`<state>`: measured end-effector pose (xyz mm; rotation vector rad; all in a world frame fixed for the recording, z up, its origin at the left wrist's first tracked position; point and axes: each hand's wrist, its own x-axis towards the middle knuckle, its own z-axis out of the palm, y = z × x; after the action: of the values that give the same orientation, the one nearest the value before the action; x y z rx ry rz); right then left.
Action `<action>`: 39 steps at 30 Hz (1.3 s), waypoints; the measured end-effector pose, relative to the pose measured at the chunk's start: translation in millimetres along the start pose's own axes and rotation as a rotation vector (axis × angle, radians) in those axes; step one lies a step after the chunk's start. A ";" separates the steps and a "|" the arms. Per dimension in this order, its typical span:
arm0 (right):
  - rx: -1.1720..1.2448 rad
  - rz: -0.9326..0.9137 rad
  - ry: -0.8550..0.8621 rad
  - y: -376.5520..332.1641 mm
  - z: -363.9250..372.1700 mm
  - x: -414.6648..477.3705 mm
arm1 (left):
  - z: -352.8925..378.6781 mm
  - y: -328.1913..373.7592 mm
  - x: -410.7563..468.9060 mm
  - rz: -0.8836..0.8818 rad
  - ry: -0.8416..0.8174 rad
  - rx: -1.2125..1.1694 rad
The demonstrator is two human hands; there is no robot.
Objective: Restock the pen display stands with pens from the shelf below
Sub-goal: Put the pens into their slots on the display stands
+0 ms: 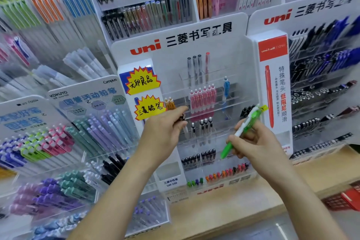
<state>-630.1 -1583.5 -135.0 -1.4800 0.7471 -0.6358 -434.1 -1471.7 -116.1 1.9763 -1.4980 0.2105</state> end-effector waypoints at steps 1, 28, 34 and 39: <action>0.002 -0.003 0.000 -0.2 0.4 1.2 | 3.5 -0.7 0.7 -0.012 -0.033 -0.006; 0.137 -0.024 0.089 -5.5 -0.4 18.3 | 20.0 6.5 22.2 -0.129 -0.407 0.302; 0.058 -0.083 0.156 -5.1 -13.7 21.9 | 7.7 21.7 30.7 0.104 -0.160 0.278; 0.014 -0.191 0.246 -31.4 -35.6 32.0 | 2.6 50.1 63.9 0.175 0.112 0.065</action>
<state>-635.1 -1631.1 -103.6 -1.4873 0.7918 -0.9794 -458.7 -1531.9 -67.5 1.8504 -1.6090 0.4416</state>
